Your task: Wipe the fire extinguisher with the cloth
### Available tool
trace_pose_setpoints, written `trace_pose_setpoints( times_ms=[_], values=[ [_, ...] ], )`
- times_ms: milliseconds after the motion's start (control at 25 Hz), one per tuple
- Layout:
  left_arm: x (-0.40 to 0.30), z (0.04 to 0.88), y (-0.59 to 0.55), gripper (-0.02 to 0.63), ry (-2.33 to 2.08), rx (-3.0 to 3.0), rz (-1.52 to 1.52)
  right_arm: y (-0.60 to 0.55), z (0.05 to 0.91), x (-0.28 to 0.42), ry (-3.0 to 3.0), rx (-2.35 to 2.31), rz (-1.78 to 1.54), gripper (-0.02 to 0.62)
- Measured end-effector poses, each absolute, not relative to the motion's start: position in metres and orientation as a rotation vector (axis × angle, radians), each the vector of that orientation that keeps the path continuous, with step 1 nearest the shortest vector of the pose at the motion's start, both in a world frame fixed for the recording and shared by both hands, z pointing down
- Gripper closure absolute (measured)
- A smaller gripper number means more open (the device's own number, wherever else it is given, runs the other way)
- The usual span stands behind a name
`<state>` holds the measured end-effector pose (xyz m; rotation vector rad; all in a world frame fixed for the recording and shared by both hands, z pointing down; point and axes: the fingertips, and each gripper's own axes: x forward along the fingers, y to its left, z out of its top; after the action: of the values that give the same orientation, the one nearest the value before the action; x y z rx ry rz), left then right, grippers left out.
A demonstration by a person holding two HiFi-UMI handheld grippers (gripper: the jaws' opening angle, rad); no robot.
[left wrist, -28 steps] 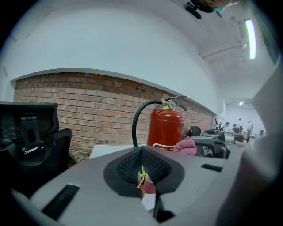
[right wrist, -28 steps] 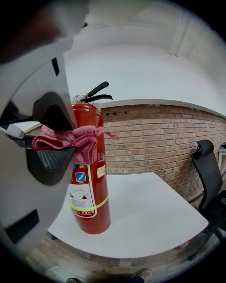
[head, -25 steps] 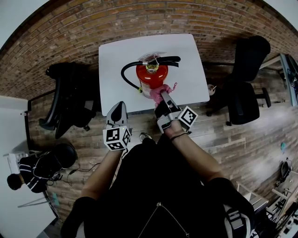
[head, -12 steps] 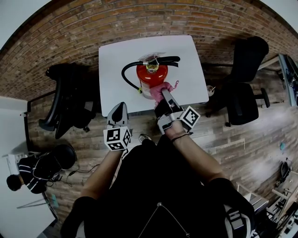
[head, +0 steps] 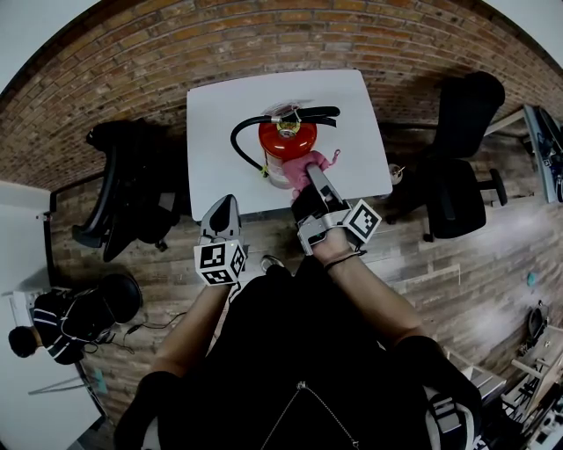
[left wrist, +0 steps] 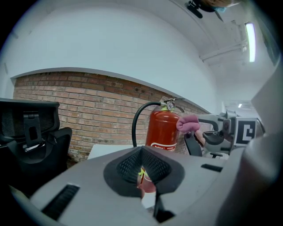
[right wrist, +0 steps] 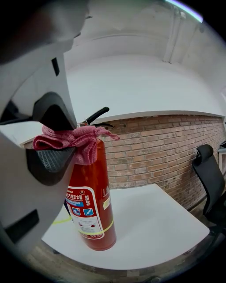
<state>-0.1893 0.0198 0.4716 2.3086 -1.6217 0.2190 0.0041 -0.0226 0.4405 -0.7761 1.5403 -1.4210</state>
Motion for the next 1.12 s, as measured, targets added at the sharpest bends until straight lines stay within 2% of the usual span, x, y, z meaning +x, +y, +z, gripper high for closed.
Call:
trace_pose_setpoints(
  times_ms=[640, 1120],
  values=[
    [-0.204, 0.475, 0.030, 0.577, -1.649, 2.273, 0.196, -0.019, 0.390, 0.004, 1.730, -0.717, -1.259, 0.493],
    [-0.214, 0.486, 0.037, 0.577, -1.653, 2.239, 0.169, 0.011, 0.428, -0.038, 2.690, -1.080, -0.891, 0.494]
  ],
)
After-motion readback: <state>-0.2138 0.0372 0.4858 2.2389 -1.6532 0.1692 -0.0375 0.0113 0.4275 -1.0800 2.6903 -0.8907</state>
